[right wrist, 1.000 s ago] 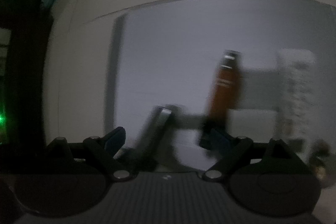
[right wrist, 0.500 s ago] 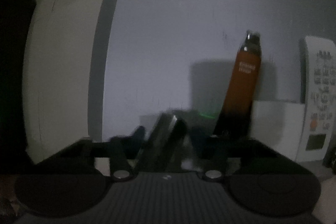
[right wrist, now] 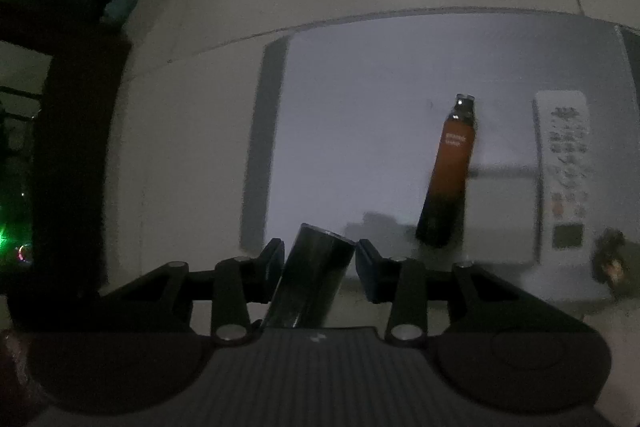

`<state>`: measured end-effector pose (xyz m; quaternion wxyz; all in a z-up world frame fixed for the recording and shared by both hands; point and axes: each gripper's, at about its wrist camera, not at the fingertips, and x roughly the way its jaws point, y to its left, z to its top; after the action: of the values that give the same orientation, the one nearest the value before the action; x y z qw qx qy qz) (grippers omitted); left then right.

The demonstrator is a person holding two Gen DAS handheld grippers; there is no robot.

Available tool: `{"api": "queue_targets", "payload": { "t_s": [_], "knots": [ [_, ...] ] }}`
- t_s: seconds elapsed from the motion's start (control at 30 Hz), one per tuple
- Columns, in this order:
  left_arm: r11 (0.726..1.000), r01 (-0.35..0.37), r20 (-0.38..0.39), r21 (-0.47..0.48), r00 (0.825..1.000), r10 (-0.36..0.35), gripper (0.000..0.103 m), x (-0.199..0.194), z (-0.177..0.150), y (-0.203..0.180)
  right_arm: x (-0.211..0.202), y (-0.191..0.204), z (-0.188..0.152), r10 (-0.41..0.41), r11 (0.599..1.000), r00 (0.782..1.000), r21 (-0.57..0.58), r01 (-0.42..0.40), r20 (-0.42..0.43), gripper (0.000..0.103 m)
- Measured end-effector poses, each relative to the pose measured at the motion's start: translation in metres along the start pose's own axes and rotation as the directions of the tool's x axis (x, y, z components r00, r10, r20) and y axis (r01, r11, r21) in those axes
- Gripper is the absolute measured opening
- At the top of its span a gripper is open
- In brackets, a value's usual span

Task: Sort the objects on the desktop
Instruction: 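Carry the flashlight with the right tool into the white box and open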

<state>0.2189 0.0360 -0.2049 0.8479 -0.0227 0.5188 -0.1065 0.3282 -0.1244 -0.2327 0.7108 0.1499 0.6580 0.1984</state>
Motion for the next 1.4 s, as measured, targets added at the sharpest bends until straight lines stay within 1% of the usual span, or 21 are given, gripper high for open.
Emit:
{"api": "queue_targets", "payload": {
  "t_s": [0.07,0.17,0.2,0.3,0.4,0.5,0.6,0.67,0.7,0.77,0.83,1.0,1.1,1.23,1.27,1.3,1.4],
  "knots": [
    [1.000,0.011,0.008,0.025,1.000,-0.012,0.024,-0.020,-0.006,-0.007,-0.019,0.002,-0.013,0.012,1.000,1.000,-0.004,-0.012,0.021,0.042],
    [0.997,0.041,0.016,0.071,0.999,-0.042,0.024,-0.053,-0.022,-0.019,-0.053,-0.002,-0.042,0.050,0.999,0.997,0.019,-0.051,0.053,0.042],
    [0.995,0.052,0.011,0.085,0.999,-0.054,0.024,-0.063,-0.030,-0.023,-0.061,-0.002,-0.052,0.069,0.997,0.996,0.040,-0.072,0.059,0.042],
    [0.988,0.083,-0.021,0.129,0.996,-0.081,0.024,-0.086,-0.055,-0.041,-0.080,-0.012,-0.092,0.085,0.992,0.995,0.091,-0.090,0.058,0.041],
    [0.977,0.109,-0.067,0.181,0.993,-0.099,0.024,-0.093,-0.081,-0.064,-0.093,-0.025,-0.131,0.072,0.985,0.996,0.153,-0.079,0.051,0.041],
    [0.967,0.152,-0.130,0.204,0.983,-0.127,0.024,-0.094,-0.112,-0.078,-0.107,-0.041,-0.170,0.047,0.978,0.998,0.203,-0.052,0.028,0.041],
    [0.958,0.197,-0.204,0.206,0.967,-0.155,0.024,-0.090,-0.138,-0.087,-0.105,-0.054,-0.192,0.028,0.970,1.000,0.240,-0.024,-0.014,0.041],
    [0.955,0.218,-0.255,0.200,0.953,-0.164,0.024,-0.080,-0.149,-0.089,-0.096,-0.063,-0.204,0.020,0.965,0.999,0.261,-0.008,-0.040,0.041],
    [0.955,0.228,-0.280,0.190,0.945,-0.170,0.024,-0.074,-0.153,-0.089,-0.091,-0.066,-0.207,0.011,0.963,0.999,0.268,0.003,-0.050,0.041],
    [0.958,0.230,-0.315,0.173,0.934,-0.168,0.024,-0.059,-0.159,-0.086,-0.082,-0.072,-0.215,-0.007,0.960,0.998,0.279,0.025,-0.067,0.041],
    [0.961,0.228,-0.347,0.157,0.924,-0.163,0.024,-0.043,-0.165,-0.082,-0.071,-0.075,-0.220,-0.032,0.963,0.997,0.264,0.050,-0.073,0.041],
    [0.968,0.213,-0.380,0.136,0.913,-0.148,0.024,-0.013,-0.176,-0.073,-0.040,-0.080,-0.225,-0.074,0.957,0.993,0.274,0.095,-0.088,0.040],
    [0.968,0.200,-0.377,0.148,0.917,-0.132,0.024,0.000,-0.182,-0.070,-0.029,-0.083,-0.225,-0.091,0.954,0.993,0.278,0.109,-0.077,0.039],
    [0.968,0.202,-0.375,0.151,0.917,-0.132,0.024,0.013,-0.187,-0.068,-0.020,-0.088,-0.225,-0.110,0.955,0.992,0.271,0.124,-0.066,0.039],
    [0.968,0.198,-0.373,0.154,0.919,-0.129,0.024,0.015,-0.188,-0.067,-0.019,-0.090,-0.225,-0.112,0.954,0.991,0.271,0.126,-0.068,0.035],
    [0.968,0.192,-0.369,0.164,0.922,-0.120,0.024,0.016,-0.189,-0.068,-0.017,-0.092,-0.225,-0.114,0.954,0.991,0.272,0.129,-0.070,0.033],
    [0.967,0.184,-0.371,0.174,0.922,-0.109,0.025,0.017,-0.196,-0.069,-0.012,-0.098,-0.227,-0.115,0.956,0.991,0.265,0.128,-0.066,0.032]
  ]
}}
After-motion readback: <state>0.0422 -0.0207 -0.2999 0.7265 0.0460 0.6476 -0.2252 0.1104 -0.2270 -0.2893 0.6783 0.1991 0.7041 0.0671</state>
